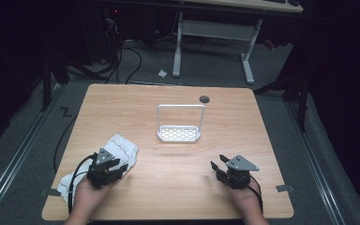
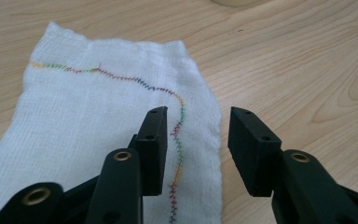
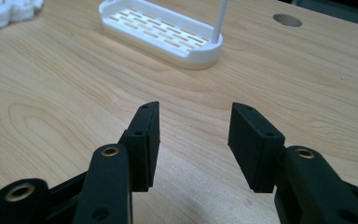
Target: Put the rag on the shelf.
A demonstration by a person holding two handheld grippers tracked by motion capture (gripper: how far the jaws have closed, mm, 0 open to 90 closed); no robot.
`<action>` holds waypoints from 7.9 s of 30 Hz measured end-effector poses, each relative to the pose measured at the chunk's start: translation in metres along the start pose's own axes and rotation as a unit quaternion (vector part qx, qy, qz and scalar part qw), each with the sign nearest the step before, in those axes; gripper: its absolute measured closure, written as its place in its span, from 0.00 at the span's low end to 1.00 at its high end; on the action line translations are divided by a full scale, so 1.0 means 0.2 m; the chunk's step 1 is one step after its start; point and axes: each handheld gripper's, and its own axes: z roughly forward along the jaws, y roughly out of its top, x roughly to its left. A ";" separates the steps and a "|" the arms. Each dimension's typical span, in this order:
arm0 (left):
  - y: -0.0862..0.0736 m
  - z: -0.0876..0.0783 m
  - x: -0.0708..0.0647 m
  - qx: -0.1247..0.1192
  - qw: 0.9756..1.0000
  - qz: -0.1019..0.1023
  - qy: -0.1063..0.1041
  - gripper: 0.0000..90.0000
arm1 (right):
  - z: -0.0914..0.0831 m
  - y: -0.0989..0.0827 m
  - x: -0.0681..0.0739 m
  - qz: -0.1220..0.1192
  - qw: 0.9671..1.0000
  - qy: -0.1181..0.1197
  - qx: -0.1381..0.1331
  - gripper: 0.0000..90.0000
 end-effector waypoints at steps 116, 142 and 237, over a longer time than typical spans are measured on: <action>0.02 0.21 -0.65 0.023 0.974 0.124 -0.187 0.89 | 0.18 0.06 0.20 0.022 0.988 0.131 0.083 0.86; 0.18 0.48 -0.38 -0.028 0.993 -0.021 -0.114 0.59 | 0.15 0.03 0.09 0.052 0.993 0.085 0.055 0.69; 0.62 -0.03 -0.44 -0.222 0.968 0.000 -0.115 0.96 | -0.05 0.63 0.16 0.010 0.992 0.054 -0.114 0.94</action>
